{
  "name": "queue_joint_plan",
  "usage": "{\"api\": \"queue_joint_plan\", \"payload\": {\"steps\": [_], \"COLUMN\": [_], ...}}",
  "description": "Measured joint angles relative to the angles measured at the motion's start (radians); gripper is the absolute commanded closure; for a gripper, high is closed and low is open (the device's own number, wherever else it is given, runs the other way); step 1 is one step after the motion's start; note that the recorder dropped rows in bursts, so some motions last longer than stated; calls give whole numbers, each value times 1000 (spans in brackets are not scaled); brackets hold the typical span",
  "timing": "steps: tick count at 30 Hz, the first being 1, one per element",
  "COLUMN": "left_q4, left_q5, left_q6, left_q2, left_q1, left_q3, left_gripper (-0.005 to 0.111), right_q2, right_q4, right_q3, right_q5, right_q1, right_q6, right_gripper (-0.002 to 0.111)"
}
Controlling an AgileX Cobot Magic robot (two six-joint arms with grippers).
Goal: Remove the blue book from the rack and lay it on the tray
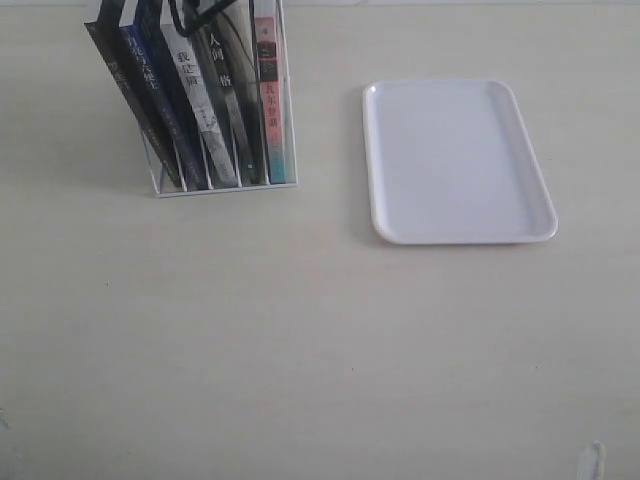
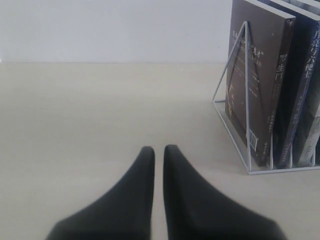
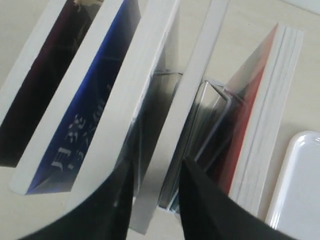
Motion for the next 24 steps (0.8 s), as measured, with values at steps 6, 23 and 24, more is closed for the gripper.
{"api": "queue_joint_plan", "payload": {"steps": [6, 23, 24], "left_q4": [0, 0, 0], "left_q5": [0, 0, 0], "left_q6": [0, 0, 0], "left_q2": [0, 0, 0], "left_q1": [0, 0, 0], "left_q3": [0, 0, 0], "left_gripper": [101, 101, 101], "right_q2": [41, 57, 53], "right_q4": [0, -16, -16], "right_q3": [0, 0, 0], "right_q5": [27, 43, 41], "right_q1": [0, 0, 0], "right_q6": [5, 27, 25], "right_gripper": [79, 108, 108]}}
